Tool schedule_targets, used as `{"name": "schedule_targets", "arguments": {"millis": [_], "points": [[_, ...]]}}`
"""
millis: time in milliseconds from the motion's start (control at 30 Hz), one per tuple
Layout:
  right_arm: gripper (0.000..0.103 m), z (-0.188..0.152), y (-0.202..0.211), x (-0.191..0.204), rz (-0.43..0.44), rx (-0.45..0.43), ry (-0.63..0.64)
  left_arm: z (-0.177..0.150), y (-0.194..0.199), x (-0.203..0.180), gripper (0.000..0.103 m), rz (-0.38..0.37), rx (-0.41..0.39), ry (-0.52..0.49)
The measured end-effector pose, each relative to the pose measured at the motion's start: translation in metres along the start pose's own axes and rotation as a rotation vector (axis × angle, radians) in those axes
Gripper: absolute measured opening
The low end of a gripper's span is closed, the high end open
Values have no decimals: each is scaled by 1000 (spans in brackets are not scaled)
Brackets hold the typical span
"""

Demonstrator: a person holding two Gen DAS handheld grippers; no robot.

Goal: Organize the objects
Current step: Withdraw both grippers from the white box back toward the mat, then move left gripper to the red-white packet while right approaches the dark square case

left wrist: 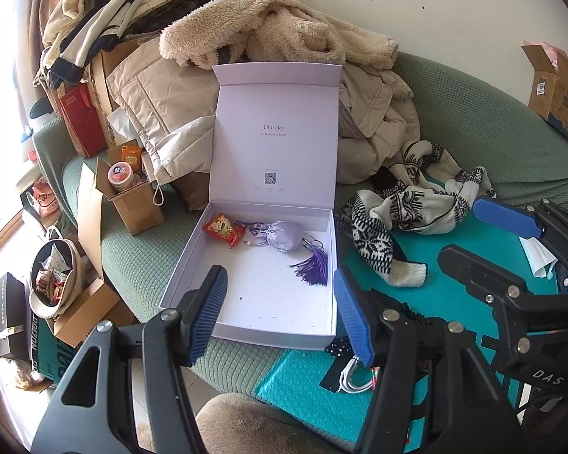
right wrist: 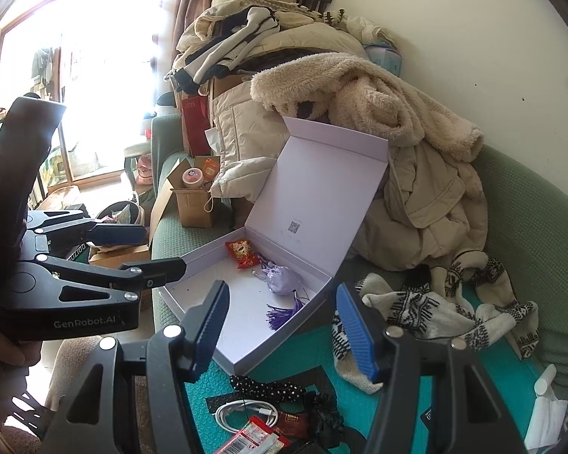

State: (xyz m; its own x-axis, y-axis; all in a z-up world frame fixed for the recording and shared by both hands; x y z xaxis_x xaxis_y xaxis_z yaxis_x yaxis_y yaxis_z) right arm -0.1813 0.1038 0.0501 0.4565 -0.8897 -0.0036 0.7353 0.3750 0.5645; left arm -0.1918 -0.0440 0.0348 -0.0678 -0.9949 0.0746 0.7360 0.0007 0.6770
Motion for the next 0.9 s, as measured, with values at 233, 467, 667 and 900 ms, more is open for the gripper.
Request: {"name": "schedule_targets", "arguments": {"millis": [233, 467, 667, 900], "points": [[60, -28, 13, -1, -8, 21, -20, -28, 8, -20, 57, -19, 22, -4], [60, -57, 22, -2, -19, 49, -43, -59, 9, -39, 57, -38, 52, -10], [60, -84, 27, -3, -24, 77, -71, -85, 9, -56, 57, -56, 80, -23], [60, -116, 28, -5, -24, 111, -102, -116, 7, -75, 57, -69, 112, -40]]}}
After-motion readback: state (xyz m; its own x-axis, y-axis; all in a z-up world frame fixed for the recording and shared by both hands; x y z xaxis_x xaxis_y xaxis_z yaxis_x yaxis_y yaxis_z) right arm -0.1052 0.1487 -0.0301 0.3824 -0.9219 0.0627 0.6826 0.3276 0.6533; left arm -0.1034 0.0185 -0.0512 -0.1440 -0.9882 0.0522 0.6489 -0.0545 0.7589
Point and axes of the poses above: each gripper's, at about its wrist camera, not at the fingertips, and y roughly against the way its jaws point, x to its left, z to its top, the point moved 10 cm from there along -y, roughly the way its jaws point, and after that the axes turned 8 degrees about z, right-handed, at the moved point
